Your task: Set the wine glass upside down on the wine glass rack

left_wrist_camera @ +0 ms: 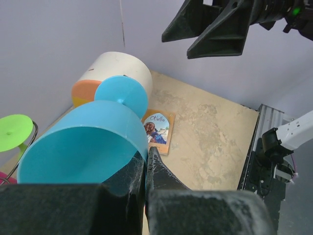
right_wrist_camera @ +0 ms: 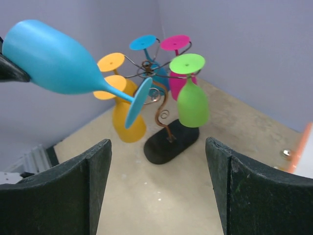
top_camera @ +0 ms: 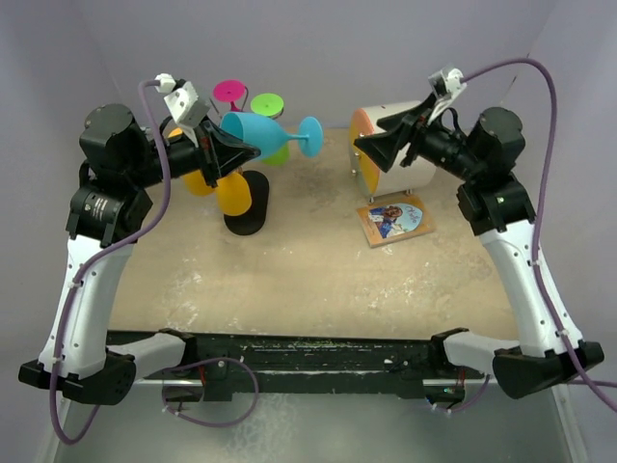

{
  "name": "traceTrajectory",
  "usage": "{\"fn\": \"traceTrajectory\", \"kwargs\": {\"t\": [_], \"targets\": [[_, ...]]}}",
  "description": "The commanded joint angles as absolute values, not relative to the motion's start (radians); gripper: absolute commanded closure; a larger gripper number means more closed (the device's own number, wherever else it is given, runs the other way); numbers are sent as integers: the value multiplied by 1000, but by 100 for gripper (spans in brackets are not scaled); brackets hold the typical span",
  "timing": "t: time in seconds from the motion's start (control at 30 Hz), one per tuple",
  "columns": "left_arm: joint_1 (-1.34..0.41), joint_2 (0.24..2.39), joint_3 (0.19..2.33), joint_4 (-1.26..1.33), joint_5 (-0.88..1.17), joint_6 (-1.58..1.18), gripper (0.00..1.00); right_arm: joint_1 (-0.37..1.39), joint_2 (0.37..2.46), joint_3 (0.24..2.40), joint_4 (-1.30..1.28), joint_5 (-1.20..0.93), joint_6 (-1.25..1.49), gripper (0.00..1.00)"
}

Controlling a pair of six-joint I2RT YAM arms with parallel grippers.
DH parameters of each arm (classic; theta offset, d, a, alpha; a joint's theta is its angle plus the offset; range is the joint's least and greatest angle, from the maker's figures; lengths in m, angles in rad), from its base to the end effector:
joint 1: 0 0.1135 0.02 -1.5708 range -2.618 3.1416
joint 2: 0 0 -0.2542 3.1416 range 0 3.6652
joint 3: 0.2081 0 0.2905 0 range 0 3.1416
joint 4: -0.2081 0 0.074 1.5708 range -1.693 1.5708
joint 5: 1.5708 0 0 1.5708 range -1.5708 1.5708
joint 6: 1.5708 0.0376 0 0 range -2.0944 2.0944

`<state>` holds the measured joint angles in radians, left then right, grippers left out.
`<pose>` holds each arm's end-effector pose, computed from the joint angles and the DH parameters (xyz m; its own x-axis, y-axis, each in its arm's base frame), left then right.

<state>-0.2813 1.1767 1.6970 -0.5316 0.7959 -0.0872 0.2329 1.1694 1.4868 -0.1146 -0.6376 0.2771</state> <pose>0.2226 -0.0923 0.5405 -0.0875 -0.0381 -0.9954 0.8763 0.4723 -0.0951 0.2615 0.0850 0.5142 -0.0174 0.2218 -0.9749 -0.7777 0.6099 0.1526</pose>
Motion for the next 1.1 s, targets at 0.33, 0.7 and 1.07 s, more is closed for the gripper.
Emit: {"fn": "traceTrajectory", "kwargs": {"t": [0.33, 0.7, 1.07], "targets": [[-274, 1162, 1687, -462, 804, -124, 100, 429, 1366, 1705, -131, -502, 398, 35], [-274, 1155, 1690, -479, 780, -78, 100, 485, 1448, 1723, -147, -494, 441, 55], [-274, 1153, 1696, -499, 733, 1, 100, 499, 1479, 1718, -116, -538, 507, 76]]}}
